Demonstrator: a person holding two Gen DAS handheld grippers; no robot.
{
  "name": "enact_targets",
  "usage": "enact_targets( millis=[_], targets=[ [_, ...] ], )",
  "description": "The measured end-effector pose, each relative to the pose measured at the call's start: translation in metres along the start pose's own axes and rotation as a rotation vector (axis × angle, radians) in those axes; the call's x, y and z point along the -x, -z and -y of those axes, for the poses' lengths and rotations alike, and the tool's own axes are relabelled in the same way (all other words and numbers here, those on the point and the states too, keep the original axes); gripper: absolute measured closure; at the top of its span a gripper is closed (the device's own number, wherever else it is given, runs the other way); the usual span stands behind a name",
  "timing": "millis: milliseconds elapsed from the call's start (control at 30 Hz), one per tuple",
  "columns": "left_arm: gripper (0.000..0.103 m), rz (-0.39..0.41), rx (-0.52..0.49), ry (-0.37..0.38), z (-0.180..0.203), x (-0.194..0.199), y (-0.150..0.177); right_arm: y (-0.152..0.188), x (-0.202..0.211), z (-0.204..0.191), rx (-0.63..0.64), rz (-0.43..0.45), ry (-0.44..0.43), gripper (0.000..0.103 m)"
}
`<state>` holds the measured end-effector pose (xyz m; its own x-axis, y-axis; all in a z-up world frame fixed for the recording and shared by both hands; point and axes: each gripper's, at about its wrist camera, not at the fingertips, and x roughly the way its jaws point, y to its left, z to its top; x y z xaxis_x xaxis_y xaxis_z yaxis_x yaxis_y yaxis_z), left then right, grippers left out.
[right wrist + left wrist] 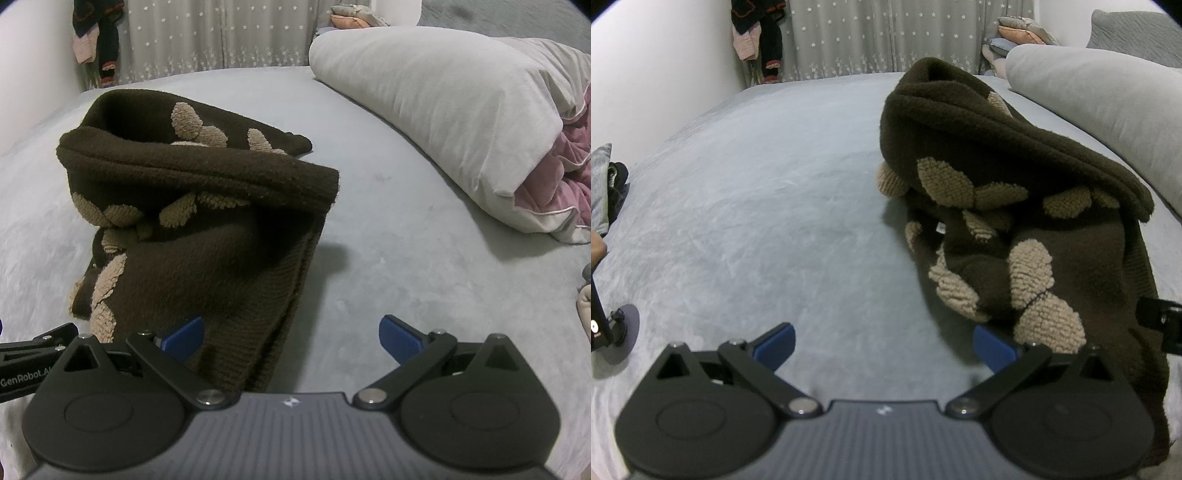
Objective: Fold clothes
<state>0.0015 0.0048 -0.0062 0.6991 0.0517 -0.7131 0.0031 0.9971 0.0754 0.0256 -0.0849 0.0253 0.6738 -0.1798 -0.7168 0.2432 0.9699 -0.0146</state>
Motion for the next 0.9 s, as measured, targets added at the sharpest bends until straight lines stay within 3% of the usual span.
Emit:
enact_targets(
  millis=[900],
  targets=[
    [0.000,0.000,0.006,-0.002,-0.0029,-0.0010,-0.0008,0.0002,-0.0028,-0.0004,0.007,-0.006,0.002,0.000]
  ],
)
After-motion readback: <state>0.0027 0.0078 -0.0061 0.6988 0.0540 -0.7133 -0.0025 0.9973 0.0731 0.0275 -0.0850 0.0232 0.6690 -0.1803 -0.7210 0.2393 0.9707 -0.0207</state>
